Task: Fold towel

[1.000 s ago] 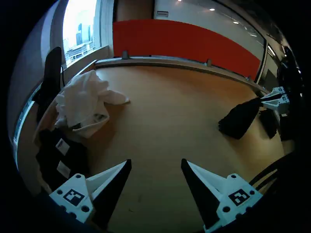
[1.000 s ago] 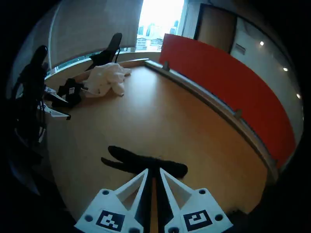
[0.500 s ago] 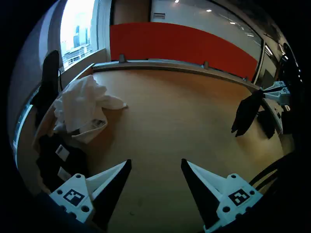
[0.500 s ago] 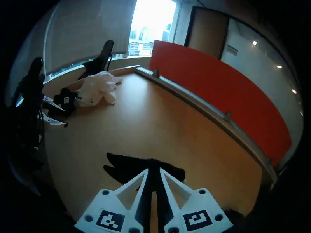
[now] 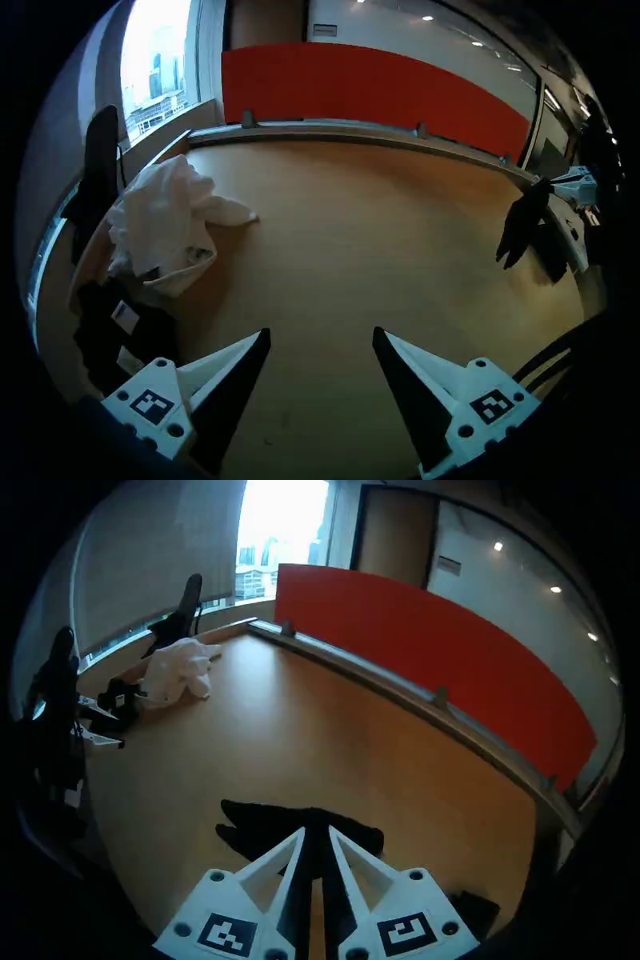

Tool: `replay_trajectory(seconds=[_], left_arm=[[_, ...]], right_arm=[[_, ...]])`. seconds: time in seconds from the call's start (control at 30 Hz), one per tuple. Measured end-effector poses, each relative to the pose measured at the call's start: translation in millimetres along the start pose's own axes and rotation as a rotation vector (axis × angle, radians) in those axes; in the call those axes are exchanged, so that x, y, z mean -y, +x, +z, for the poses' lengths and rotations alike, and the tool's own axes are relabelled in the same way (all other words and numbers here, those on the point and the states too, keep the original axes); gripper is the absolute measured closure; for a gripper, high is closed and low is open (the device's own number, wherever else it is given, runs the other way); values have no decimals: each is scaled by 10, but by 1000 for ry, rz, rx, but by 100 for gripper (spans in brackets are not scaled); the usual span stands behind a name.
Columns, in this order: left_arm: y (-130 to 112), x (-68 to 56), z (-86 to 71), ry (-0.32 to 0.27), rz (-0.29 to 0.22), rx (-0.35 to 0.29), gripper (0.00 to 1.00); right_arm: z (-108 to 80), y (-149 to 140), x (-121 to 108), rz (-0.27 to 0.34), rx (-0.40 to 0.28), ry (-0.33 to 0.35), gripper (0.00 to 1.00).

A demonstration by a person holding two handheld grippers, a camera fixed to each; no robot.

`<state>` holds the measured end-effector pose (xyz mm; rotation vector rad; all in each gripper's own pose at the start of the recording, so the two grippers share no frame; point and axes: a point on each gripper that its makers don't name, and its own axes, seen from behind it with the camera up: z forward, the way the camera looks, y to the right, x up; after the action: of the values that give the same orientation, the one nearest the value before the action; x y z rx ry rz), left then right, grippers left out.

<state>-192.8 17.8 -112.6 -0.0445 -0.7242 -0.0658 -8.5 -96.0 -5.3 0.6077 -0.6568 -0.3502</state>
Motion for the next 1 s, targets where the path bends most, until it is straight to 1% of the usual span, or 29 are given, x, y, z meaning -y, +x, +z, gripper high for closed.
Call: replay_trajectory(seconds=[0.27,0.57,0.73,1.0], left_arm=[[47,-54,7,9,10,0,5],[51,-111,17,18,2,8,5],[69,-132,15,23,11,10,5],[95,-179,33,29,15,14,5]], right_arm=[[-157,-212,-495,19,29,-47,95],[-292,-400,-1010,26,64,-91,95],[-348,-476,-1275,39,78,-114,95],[-395,-587,-1704,78,98,-149,95]])
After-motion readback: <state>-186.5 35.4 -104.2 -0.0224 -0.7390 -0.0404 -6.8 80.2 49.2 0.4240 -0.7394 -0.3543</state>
